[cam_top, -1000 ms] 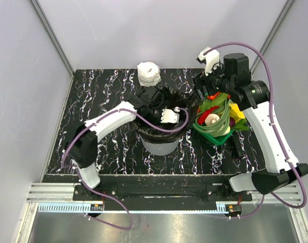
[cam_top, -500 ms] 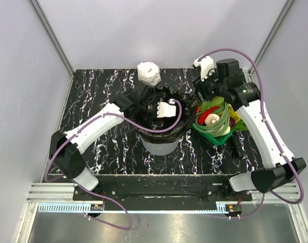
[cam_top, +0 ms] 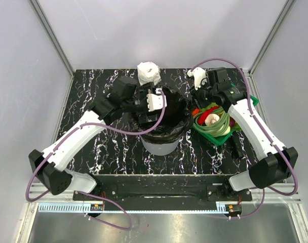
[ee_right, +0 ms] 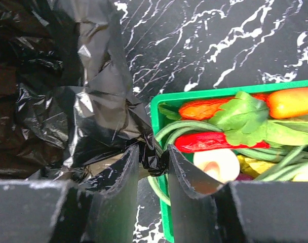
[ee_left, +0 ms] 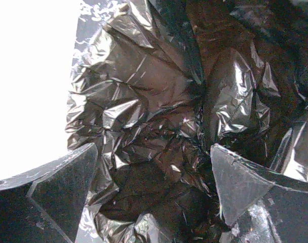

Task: Put the trash bags into the trash bin

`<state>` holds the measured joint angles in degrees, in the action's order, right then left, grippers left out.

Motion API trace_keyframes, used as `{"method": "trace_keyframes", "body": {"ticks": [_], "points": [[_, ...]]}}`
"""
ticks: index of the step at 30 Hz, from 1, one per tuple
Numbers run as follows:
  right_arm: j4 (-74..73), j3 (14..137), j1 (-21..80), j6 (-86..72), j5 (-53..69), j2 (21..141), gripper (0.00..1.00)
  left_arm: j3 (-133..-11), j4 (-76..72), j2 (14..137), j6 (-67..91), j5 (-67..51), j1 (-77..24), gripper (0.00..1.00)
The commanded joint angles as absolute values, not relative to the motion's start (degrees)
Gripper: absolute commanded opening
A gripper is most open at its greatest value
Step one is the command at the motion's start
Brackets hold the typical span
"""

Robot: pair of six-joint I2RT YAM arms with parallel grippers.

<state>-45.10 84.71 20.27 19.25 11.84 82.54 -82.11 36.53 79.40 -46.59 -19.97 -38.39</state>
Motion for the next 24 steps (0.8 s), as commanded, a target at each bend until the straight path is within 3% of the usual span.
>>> {"method": "trace_keyframes", "body": {"ticks": [1,4,12,18,24], "points": [[-41.92,83.06,19.95,18.19,18.79,81.82,0.35,-79.55,29.98,75.5,-42.54,-21.45,-38.14,0.99],[-42.1,81.48,19.95,18.11,22.84,82.26,0.42,-78.14,28.22,73.83,-41.49,-21.27,-38.14,0.99],[-48.42,82.09,19.95,22.5,19.96,79.81,0.64,-83.58,30.76,73.48,-36.13,-19.34,-37.97,0.99],[-49.83,84.63,19.95,24.52,12.84,74.19,0.7,-87.45,32.52,72.25,-33.23,-16.62,-38.06,0.99],[-58.7,88.51,19.95,27.5,17.56,68.57,0.72,-88.33,35.24,70.14,-32.87,-14.33,-38.06,0.99]]}}
